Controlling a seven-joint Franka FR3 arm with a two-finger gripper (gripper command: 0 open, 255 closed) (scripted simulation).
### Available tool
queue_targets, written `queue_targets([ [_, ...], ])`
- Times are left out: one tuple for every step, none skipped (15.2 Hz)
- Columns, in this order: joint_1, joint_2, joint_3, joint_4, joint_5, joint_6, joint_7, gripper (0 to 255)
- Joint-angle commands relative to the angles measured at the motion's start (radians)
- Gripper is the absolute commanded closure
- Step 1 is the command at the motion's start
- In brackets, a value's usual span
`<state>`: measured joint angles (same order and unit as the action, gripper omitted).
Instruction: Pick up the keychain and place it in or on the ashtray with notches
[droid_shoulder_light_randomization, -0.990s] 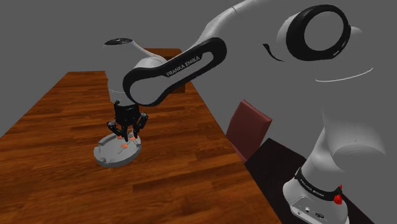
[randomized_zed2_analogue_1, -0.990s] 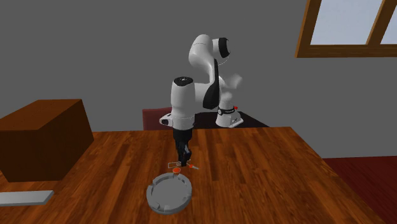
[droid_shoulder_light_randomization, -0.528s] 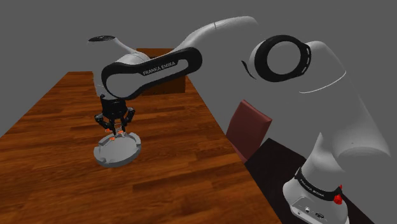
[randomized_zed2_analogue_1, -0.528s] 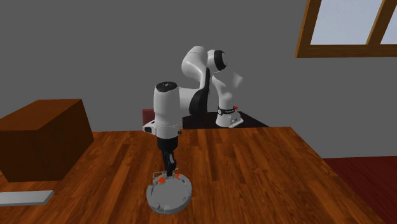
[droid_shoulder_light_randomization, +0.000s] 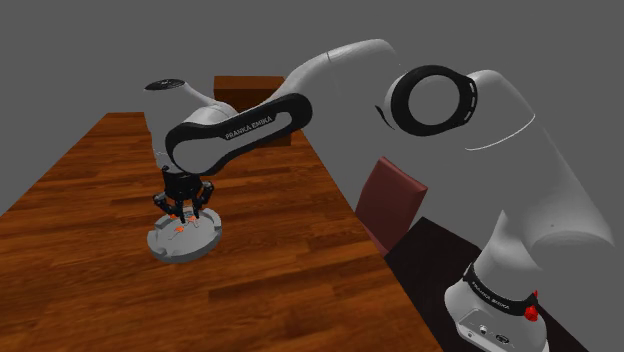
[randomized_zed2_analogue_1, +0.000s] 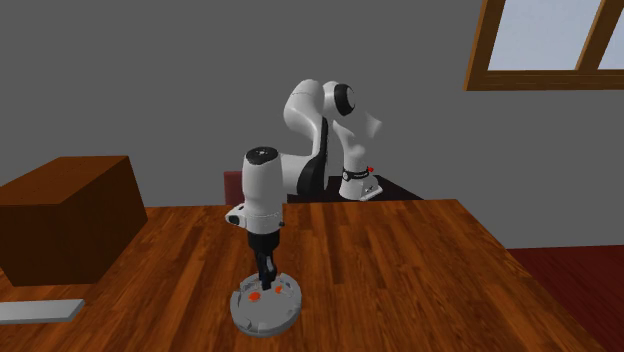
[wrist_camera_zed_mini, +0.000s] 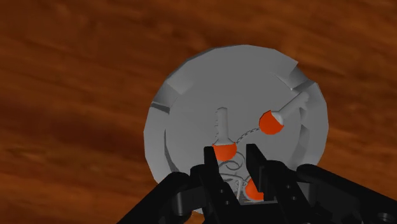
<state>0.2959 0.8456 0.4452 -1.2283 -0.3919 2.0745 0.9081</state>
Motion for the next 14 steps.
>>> queue_targets([
  [0.001,0.011,-0.004,-0.008,-0.005,0.019,0.004,255],
  [0.002,0.017,-0.006,-0.011,-0.007,0.028,0.005,255],
  [0.002,0.024,-0.008,-0.014,-0.009,0.037,0.007,255],
  [0.003,0.030,-0.010,-0.016,-0.012,0.046,0.008,255],
  [0.004,0.037,-0.012,-0.018,-0.014,0.055,0.010,255],
  [0.004,0.037,-0.012,-0.018,-0.014,0.055,0.010,255],
  [0.004,0.037,-0.012,-0.018,-0.014,0.055,0.010,255],
  [0.004,0.037,-0.012,-0.018,-0.014,0.055,0.010,255],
  [0.004,0.037,-0.012,-0.018,-0.014,0.055,0.010,255],
  [0.004,0.037,-0.012,-0.018,-0.014,0.055,0.010,255],
  [0.004,0.037,-0.012,-0.018,-0.014,0.055,0.010,255],
  [0.004,0.037,-0.012,-0.018,-0.014,0.055,0.010,255],
  [0.004,0.038,-0.012,-0.018,-0.014,0.055,0.010,0],
  [0.004,0.038,-0.012,-0.018,-0.014,0.055,0.010,0],
])
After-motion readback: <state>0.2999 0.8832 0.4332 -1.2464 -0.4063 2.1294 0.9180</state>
